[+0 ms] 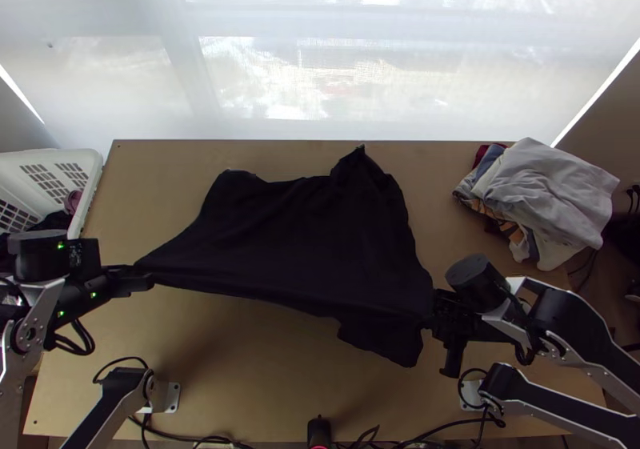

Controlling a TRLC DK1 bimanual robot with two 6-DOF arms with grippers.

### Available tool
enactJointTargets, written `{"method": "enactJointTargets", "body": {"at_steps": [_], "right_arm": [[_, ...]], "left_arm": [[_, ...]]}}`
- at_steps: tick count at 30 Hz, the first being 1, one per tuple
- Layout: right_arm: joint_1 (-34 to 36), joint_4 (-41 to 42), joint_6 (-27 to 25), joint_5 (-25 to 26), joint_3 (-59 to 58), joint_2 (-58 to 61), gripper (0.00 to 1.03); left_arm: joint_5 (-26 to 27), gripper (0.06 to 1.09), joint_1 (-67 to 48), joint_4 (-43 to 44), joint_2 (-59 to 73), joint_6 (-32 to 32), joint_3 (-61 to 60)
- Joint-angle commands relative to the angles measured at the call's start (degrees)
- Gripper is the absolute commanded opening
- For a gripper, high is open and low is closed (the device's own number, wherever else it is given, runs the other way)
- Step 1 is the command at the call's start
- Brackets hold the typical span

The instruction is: Fold the t-shirt

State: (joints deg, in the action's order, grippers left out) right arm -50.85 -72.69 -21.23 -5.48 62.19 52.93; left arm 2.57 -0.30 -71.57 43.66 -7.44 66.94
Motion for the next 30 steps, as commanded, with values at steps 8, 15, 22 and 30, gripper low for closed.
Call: {"method": "enactJointTargets", "body": {"at_steps": [8, 15, 22, 30], "right_arm": [[-6.28, -8.17, 1.02, -1.38, -1.55, -1.25, 0.03], [-6.45, -8.26, 1.81, -1.56, -3.92, 1.83, 0.99], [-1.71, -6.06, 0.76, -2.43, -3.22, 2.80, 0.99], [6.29, 0.61, -2.06, -2.61, 2.14, 10.62, 0.99]], "left_arm": [[2.35, 0.09, -7.97, -12.98, -5.95, 3.14, -1.55], [2.35, 0.75, -5.86, -12.28, -2.79, 1.99, -4.27], [2.35, 0.85, -5.68, -8.23, 5.38, 3.93, 0.48], [2.27, 0.85, -2.17, 16.55, 34.48, -4.07, 10.14]]}}
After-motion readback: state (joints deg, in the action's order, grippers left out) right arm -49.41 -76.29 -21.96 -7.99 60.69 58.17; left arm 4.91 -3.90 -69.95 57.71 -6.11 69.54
